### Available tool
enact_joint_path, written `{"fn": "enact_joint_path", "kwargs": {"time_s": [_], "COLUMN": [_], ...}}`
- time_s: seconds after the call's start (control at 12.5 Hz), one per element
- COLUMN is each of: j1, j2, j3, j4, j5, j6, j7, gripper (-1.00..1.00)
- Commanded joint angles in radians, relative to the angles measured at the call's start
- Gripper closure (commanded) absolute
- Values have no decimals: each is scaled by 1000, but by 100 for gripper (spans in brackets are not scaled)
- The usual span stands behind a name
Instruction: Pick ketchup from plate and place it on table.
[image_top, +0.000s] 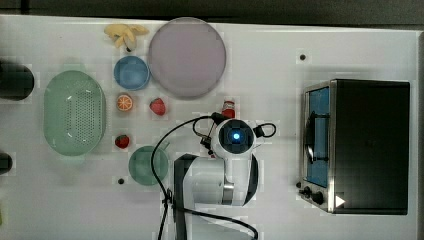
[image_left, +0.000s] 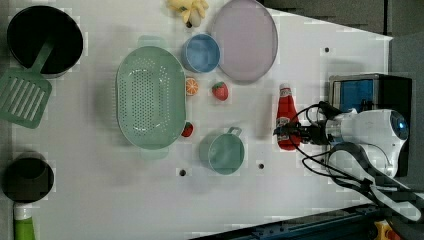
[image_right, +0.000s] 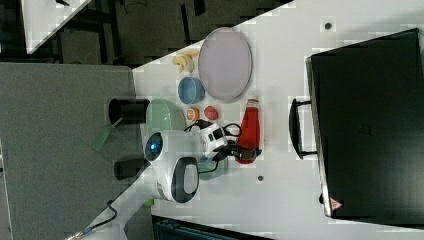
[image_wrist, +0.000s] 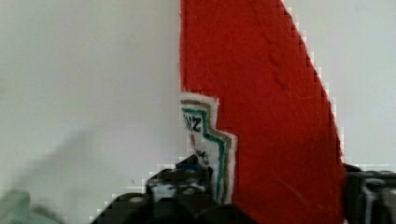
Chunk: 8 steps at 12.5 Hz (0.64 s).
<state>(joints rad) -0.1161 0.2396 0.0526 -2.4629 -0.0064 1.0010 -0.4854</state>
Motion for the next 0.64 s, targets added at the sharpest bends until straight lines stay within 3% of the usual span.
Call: {"fn": "enact_joint_path", "kwargs": {"time_s": [0.08, 0.16, 0.4, 0.64], "j1": [1, 2, 2, 3], "j2": [-20, -26, -91, -210], "j3": [9, 12, 24, 41], "j4": [19, 23, 53, 152], "j5": [7, 7, 8, 12], "j6": [73, 75, 13, -214], "j7": [65, 65, 87, 252], "gripper": [-78, -100, -100, -100]}}
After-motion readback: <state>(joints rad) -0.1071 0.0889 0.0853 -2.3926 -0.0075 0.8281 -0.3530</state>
